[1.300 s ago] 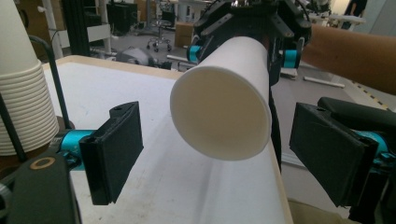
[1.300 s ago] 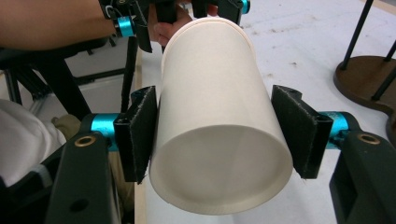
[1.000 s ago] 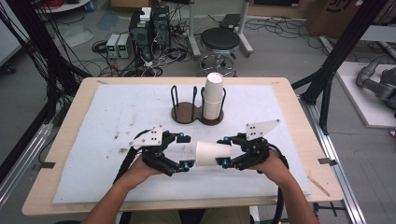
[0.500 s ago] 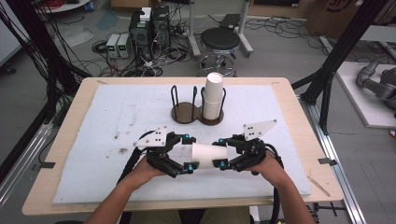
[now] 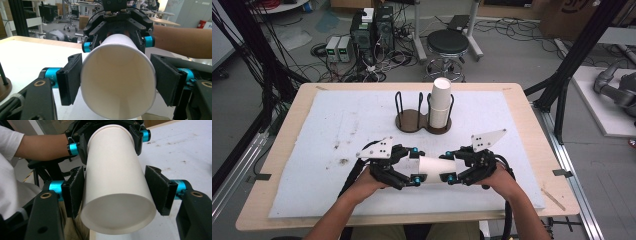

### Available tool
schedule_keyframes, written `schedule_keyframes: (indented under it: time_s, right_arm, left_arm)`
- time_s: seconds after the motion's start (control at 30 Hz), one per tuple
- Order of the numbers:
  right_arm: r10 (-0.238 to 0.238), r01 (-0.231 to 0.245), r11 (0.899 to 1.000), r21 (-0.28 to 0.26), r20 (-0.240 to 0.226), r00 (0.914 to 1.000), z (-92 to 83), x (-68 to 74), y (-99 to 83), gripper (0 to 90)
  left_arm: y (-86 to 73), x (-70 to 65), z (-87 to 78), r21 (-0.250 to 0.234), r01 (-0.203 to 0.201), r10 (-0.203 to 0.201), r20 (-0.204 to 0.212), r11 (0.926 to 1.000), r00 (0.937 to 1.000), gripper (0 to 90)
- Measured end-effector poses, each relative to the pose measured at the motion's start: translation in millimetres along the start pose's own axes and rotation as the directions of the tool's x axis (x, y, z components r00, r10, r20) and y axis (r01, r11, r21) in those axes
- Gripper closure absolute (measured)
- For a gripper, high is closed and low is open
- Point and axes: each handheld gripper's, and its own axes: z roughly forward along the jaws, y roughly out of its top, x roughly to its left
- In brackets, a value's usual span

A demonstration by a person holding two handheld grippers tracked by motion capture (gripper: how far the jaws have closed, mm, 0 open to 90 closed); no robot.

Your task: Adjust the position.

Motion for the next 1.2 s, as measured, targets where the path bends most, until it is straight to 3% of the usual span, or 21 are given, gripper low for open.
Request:
schedule_keyframes:
  time_s: [0.1, 0.17, 0.23, 0.37, 0.47, 0.63, 0.77, 0.83, 0.93, 0.97, 1.07, 1.2]
  right_arm:
    - [0.007, -0.007, 1.0, 0.003, 0.011, 0.9999, 0.5, -0.2, 1.3, 33.6]
    - [0.026, -0.026, 1.0, 0.0, 0.042, 0.9988, 1.2, -0.3, 2.8, 21.3]
    - [0.035, -0.035, 0.999, 0.004, 0.071, 0.9969, -0.3, 1.1, 5.5, 19.2]
    - [-0.009, 0.006, 1.0, 0.025, 0.112, 0.9937, -5.0, 6.0, 13.6, 19.2]
    - [-0.086, 0.068, 0.992, 0.104, 0.178, 0.9803, -5.6, 10.7, 21.8, 19.2]
    - [-0.233, 0.166, 0.948, 0.271, 0.238, 0.943, 1.0, 18.1, 34.7, 19.2]
    - [-0.296, 0.198, 0.91, 0.363, 0.238, 0.9249, 7.9, 20.5, 42.1, 19.4]
    - [-0.316, 0.209, 0.897, 0.39, 0.233, 0.9198, 11.7, 21.4, 45.5, 19.4]
    - [-0.353, 0.228, 0.867, 0.443, 0.221, 0.9094, 18.6, 22.0, 49.7, 19.4]
    - [-0.353, 0.225, 0.86, 0.457, 0.216, 0.9102, 21.3, 22.4, 50.5, 19.4]
    - [-0.373, 0.232, 0.833, 0.503, 0.199, 0.9064, 29.2, 21.4, 51.0, 19.4]
    - [-0.386, 0.236, 0.811, 0.536, 0.186, 0.9036, 37.6, 19.8, 48.9, 19.4]
  left_arm:
    - [0.0, 0.2, 0.0, 0.009, 0.001, -0.001, -0.006, 1.0, 1.0, 30.0]
    - [0.0, 0.0, -0.1, 0.021, 0.003, -0.003, -0.017, 0.9998, 0.9999, 30.3]
    - [0.5, 0.5, -0.4, 0.04, 0.001, 0.0, -0.034, 0.9992, 0.9994, 30.4]
    - [4.4, 1.3, -0.9, 0.093, -0.008, 0.014, -0.066, 0.9956, 0.9977, 30.7]
    - [10.6, 1.9, -0.6, 0.145, -0.016, 0.028, -0.079, 0.9894, 0.9965, 30.7]
    - [21.7, 3.2, 0.9, 0.233, -0.028, 0.051, -0.094, 0.9721, 0.9942, 30.7]
    - [30.4, 4.1, 2.6, 0.288, -0.04, 0.071, -0.101, 0.9568, 0.9923, 30.7]
    - [34.2, 4.7, 4.0, 0.323, -0.052, 0.089, -0.1, 0.945, 0.991, 30.7]
    - [37.7, 5.5, 6.5, 0.354, -0.052, 0.093, -0.1, 0.9339, 0.9906, 30.7]
    - [38.5, 5.9, 7.3, 0.363, -0.052, 0.094, -0.099, 0.9303, 0.9906, 30.7]
    - [40.0, 6.7, 9.2, 0.383, -0.048, 0.093, -0.099, 0.9225, 0.9907, 30.7]
    - [41.6, 7.1, 11.0, 0.402, -0.046, 0.09, -0.091, 0.9145, 0.9917, 30.7]
